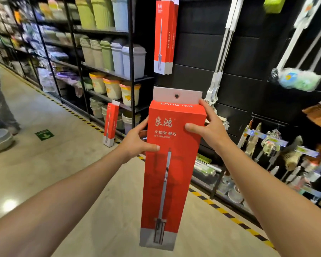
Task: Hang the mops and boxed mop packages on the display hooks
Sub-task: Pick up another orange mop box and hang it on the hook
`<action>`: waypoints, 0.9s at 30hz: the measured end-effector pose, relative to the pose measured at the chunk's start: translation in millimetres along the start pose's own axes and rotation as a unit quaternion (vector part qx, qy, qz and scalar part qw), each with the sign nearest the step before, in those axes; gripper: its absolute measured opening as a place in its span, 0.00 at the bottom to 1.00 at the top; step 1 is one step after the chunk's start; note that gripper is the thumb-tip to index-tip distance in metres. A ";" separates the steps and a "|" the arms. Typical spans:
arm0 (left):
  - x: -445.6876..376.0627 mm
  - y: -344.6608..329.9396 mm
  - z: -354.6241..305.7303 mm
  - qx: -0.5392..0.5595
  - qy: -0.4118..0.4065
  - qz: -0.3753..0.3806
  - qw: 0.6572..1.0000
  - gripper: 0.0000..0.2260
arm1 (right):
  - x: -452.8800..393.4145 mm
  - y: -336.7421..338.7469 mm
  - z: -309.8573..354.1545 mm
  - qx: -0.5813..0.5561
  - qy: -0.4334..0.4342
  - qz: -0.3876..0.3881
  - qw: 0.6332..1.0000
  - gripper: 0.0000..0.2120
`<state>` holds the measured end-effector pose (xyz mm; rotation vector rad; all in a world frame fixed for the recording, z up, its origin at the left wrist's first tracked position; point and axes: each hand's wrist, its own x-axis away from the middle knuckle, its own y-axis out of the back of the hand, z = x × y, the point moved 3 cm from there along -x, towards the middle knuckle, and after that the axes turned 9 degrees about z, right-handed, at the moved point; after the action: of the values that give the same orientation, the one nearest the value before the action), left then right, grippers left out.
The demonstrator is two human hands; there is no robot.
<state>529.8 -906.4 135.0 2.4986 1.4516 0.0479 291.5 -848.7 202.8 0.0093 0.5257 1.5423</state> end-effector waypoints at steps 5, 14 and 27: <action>-78.8 34.6 19.1 -0.012 0.000 0.001 1.000 0.46 | -84.5 1.7 -40.2 0.011 0.019 0.014 1.000 0.43; -231.1 104.8 43.2 -0.034 0.004 -0.020 0.999 0.48 | -255.9 13.3 -101.6 0.028 0.015 0.048 0.998 0.46; -411.6 245.0 64.0 -0.009 -0.031 -0.013 0.999 0.42 | -475.7 -22.1 -128.3 0.030 0.058 0.003 0.998 0.52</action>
<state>541.1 -1388.3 169.6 2.4439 1.4526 -0.0204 298.1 -1341.0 231.8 -0.0333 0.6643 1.5387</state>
